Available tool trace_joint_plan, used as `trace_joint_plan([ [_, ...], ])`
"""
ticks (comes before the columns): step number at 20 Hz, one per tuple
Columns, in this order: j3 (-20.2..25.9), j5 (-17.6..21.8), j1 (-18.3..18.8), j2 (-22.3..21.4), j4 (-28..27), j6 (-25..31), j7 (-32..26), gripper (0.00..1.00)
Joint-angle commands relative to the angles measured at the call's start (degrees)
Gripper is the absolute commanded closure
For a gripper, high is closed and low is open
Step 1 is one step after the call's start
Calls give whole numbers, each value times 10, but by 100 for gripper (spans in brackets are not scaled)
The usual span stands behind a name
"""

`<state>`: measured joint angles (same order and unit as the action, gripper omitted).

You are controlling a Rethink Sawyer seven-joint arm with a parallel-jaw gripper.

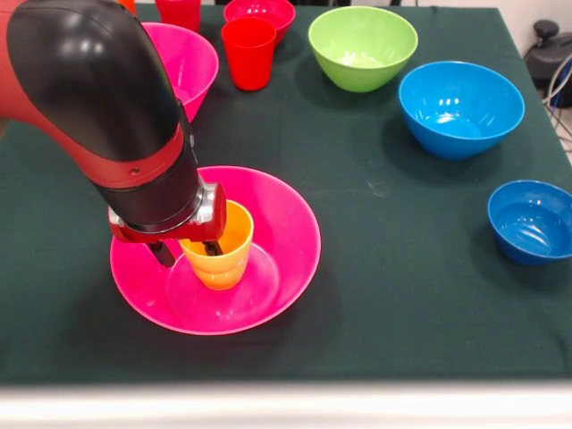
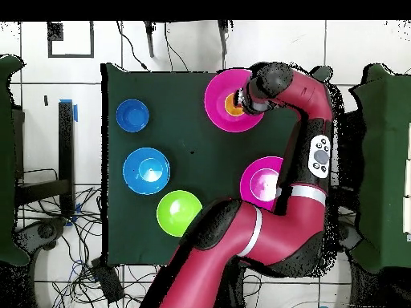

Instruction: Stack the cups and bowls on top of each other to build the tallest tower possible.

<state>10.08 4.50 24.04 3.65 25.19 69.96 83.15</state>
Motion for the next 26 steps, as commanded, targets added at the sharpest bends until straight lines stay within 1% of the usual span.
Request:
trace_joint_plan([
  [1, 43, 33, -12, 6, 16, 3, -162, 0],
  [6, 48, 33, -14, 9, 8, 11, -166, 0],
  [9, 58, 34, -17, 11, -10, 24, -181, 0],
  [11, 56, 34, -18, 3, -7, 38, -182, 0],
  [13, 53, 34, -22, -5, -13, 67, -179, 0],
  [16, 51, 31, -25, -14, -15, 89, -174, 0],
  [26, 56, 36, -35, -7, -50, 134, -169, 0],
])
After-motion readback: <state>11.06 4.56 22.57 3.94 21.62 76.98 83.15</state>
